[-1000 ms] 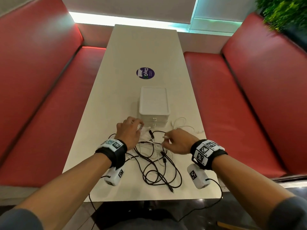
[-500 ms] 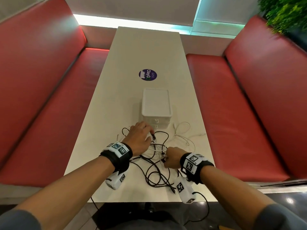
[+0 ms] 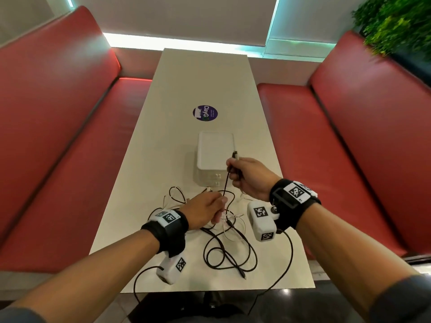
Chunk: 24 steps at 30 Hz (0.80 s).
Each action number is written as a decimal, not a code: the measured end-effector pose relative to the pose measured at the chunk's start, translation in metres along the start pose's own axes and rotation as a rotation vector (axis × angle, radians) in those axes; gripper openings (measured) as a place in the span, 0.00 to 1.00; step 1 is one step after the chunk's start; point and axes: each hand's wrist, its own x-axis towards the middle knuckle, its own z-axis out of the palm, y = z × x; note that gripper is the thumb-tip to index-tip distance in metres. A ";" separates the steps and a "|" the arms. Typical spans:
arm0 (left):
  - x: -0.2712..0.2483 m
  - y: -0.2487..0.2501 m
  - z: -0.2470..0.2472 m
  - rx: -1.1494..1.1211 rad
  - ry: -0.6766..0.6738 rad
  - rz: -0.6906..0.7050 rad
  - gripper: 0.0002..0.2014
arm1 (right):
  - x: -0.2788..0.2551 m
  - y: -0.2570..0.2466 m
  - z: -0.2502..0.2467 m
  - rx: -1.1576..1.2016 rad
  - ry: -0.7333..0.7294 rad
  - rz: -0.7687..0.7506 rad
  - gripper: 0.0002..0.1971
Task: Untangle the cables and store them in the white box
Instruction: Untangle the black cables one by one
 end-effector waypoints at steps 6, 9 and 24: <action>0.002 -0.003 -0.005 0.152 0.046 0.035 0.17 | -0.006 0.011 0.012 0.379 0.110 -0.032 0.09; 0.002 -0.004 -0.003 0.227 -0.022 0.000 0.17 | -0.004 -0.001 0.019 0.405 0.187 -0.059 0.10; -0.009 -0.014 -0.037 0.402 0.115 0.045 0.10 | -0.020 -0.004 0.011 -1.294 -0.207 -0.180 0.16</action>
